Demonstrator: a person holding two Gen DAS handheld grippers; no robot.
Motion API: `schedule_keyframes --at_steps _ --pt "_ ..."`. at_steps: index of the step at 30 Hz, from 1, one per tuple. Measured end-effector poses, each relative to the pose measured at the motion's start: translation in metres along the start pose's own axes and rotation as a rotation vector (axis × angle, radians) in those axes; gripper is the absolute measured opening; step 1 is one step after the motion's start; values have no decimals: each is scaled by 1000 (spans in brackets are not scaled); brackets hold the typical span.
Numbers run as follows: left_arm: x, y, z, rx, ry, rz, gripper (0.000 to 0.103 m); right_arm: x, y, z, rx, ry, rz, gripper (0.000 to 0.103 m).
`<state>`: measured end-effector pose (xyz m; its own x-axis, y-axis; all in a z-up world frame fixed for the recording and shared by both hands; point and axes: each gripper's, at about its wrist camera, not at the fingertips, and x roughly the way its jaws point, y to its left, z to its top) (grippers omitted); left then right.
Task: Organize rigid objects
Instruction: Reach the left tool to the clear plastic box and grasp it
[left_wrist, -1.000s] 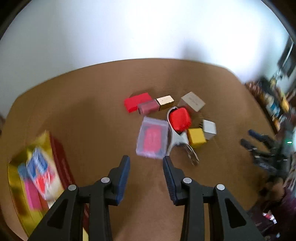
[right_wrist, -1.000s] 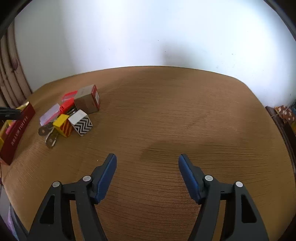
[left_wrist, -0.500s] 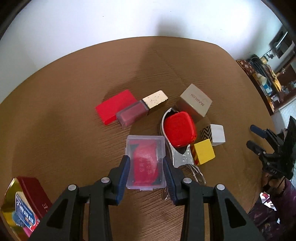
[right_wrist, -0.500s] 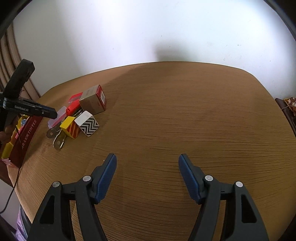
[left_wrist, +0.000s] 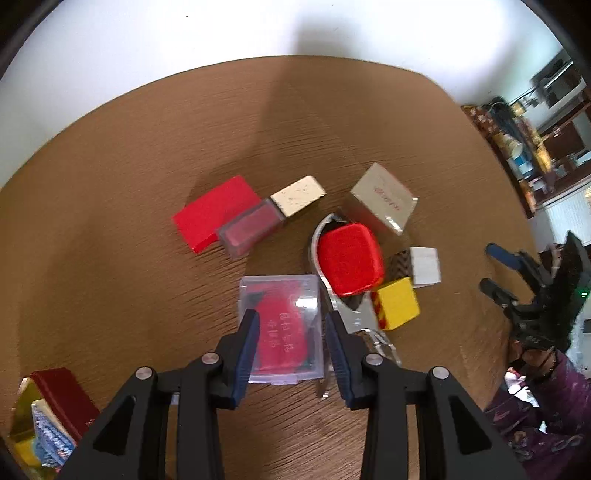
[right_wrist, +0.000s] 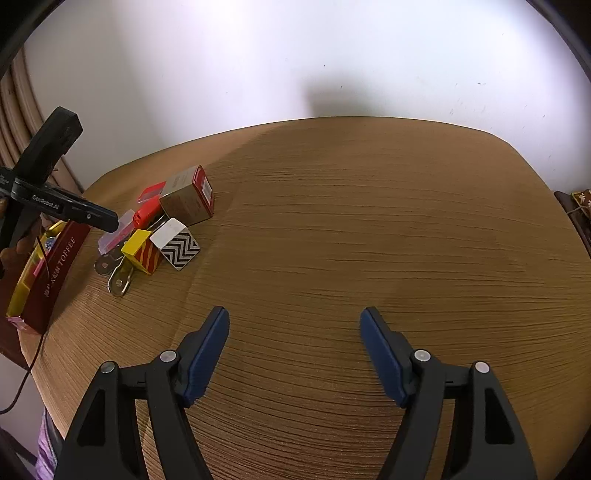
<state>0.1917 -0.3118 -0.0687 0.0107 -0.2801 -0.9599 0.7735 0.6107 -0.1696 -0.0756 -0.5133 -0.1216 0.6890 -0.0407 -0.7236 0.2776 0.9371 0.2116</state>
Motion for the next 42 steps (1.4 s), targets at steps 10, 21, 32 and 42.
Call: schedule_keyframes --at_steps 10,21,32,42 --pt "3 0 0 21 8 31 51 -2 1 -1 8 -6 10 77" --pt "28 -14 2 12 80 -10 80 -5 0 -1 18 -6 18 82" --pt "21 28 -1 -85 61 -136 80 -5 2 -1 20 -3 18 84" --pt "28 46 -9 -102 59 -123 80 -6 4 -2 21 -1 16 87"
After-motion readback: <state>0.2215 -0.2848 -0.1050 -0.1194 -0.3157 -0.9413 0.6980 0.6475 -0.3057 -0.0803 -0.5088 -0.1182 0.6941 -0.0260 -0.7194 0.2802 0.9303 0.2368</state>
